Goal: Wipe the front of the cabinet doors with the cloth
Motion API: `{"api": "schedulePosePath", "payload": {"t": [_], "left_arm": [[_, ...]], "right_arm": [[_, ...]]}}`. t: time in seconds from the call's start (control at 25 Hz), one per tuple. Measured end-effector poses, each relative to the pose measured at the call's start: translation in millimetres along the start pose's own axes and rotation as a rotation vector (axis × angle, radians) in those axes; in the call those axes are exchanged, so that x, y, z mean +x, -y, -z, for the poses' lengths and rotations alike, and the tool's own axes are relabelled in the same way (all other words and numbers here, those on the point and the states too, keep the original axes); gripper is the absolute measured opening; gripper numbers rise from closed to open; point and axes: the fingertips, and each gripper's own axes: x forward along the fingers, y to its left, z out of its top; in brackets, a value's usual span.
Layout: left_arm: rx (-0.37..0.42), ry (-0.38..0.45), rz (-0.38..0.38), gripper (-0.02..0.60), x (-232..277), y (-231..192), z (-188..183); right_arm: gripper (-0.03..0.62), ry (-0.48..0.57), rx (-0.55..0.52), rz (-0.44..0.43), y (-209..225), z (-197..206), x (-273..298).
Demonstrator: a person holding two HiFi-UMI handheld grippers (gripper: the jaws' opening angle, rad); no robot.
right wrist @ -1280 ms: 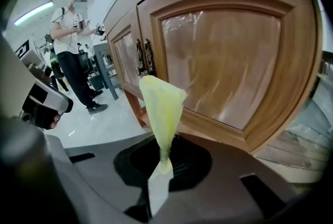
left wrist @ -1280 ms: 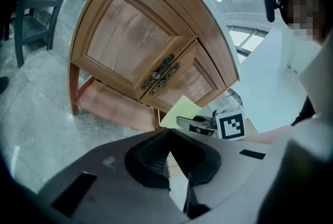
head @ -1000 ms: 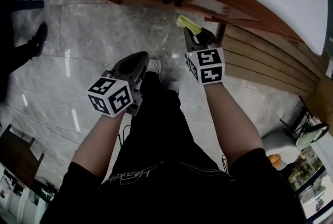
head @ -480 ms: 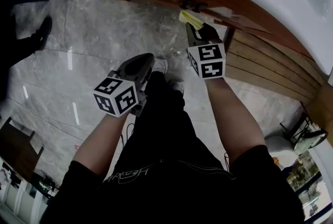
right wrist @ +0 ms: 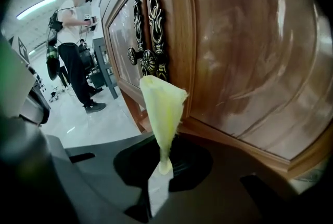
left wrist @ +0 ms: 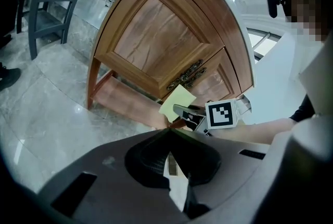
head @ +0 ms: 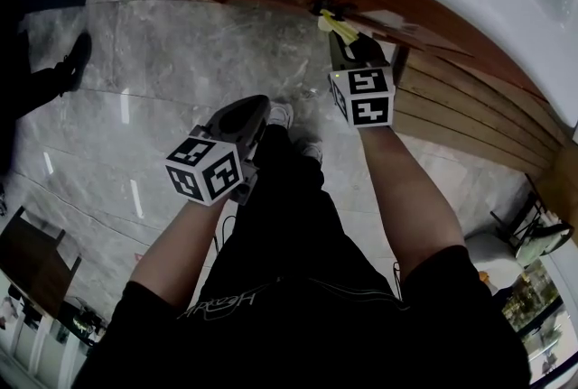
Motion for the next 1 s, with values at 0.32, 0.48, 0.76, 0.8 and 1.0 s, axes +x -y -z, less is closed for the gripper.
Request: {"api": "schedulePosePath", "payload": {"t": [0.32,0.48,0.76,0.8,1.0], "left_arm": [[0.005,-0.024,0.004,0.006,6.4,9.0,10.0],[0.019,-0.042,0.014,0.006,10.5,17.2,15.5],[0.034,-0.072,0.025,0.006,19.3,24.1,26.5],[0.035,-0.074,0.028,0.006,20.4,26.2,27.7],[0.051,-0.093,0.042,0.006,26.0,36.7,35.3]], "right_arm": [[0.040,0.011,-0.008,0.017,10.9,0.1,-4.1],[0.040,0.010,0.012,0.032,19.6,5.7,-6.6],[0.040,0.028,0.073,0.083,43.0,12.9,-14.6],[0.040,0.030,0.081,0.089,46.1,14.5,-16.9],[0.040,0.028,0.157,0.131,64.5,29.3,-28.2]]}}
